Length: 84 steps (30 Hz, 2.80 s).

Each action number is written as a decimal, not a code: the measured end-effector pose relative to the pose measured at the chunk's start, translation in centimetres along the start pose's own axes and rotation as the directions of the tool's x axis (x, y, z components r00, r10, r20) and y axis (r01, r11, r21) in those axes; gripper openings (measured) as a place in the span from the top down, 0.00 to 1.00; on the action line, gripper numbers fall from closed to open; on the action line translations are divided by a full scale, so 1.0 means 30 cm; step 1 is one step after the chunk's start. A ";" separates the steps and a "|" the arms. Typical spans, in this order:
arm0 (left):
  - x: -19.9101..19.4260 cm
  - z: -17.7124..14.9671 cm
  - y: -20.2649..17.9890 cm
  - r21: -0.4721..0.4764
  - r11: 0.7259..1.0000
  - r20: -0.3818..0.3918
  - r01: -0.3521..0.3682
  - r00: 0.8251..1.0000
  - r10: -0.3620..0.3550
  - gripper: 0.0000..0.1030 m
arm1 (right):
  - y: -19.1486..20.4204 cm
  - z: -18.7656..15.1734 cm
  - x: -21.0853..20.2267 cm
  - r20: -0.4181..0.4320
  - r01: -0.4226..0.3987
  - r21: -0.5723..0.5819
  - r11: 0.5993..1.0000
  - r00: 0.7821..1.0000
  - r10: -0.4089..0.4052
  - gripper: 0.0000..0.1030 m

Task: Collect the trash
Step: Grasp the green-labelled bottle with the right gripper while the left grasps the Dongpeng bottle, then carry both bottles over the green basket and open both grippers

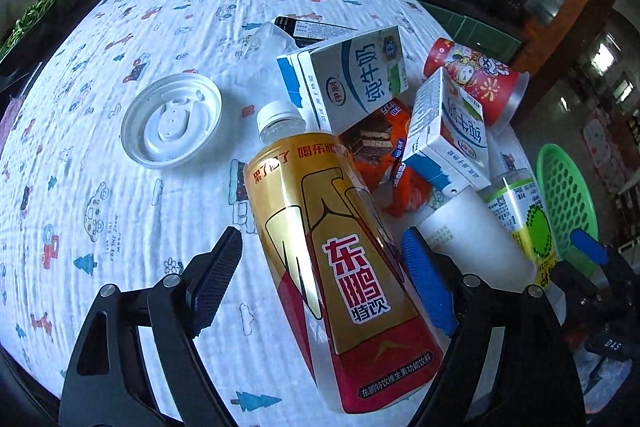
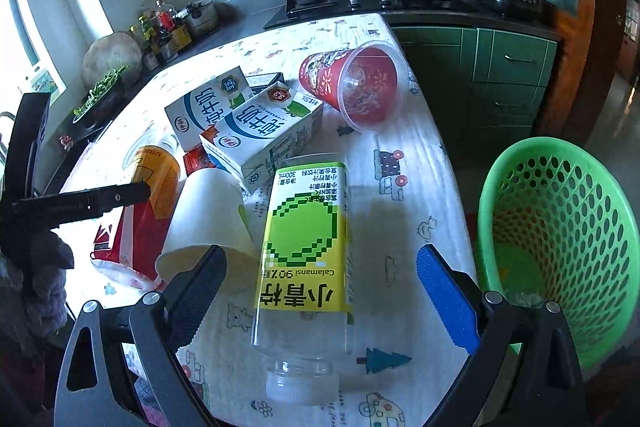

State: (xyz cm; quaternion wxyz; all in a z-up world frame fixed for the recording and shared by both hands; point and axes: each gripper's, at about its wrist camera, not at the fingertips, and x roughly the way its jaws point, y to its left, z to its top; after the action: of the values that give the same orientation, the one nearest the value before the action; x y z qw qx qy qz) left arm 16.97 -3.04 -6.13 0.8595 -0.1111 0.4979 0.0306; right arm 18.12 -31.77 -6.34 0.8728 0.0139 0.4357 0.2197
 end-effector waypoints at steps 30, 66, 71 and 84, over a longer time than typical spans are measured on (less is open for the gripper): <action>0.034 -0.002 -0.014 0.079 0.996 -0.024 -0.037 0.999 0.039 0.27 | 0.009 0.054 0.166 -0.151 0.005 -0.016 1.000 0.989 -0.008 0.32; -0.179 -0.045 0.033 0.135 0.985 0.086 0.107 0.989 -0.119 0.37 | -0.320 0.075 -0.250 0.141 0.033 0.223 0.974 0.988 -0.065 0.49; -0.233 -0.017 0.004 0.149 0.975 0.113 0.164 0.977 -0.182 0.37 | -0.466 0.066 -0.253 0.114 0.169 0.280 0.945 0.972 -0.207 0.49; -0.263 0.049 -0.234 0.257 0.911 0.070 0.324 0.934 -0.351 0.37 | -0.695 -0.059 0.069 -0.152 0.303 0.322 0.897 0.952 -0.267 0.49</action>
State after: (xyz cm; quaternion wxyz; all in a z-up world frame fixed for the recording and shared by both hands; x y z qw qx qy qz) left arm 15.39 -9.09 2.52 0.8860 -0.0885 0.4212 -0.1728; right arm 25.58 -50.07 -13.49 0.8559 0.0894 0.5093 0.0109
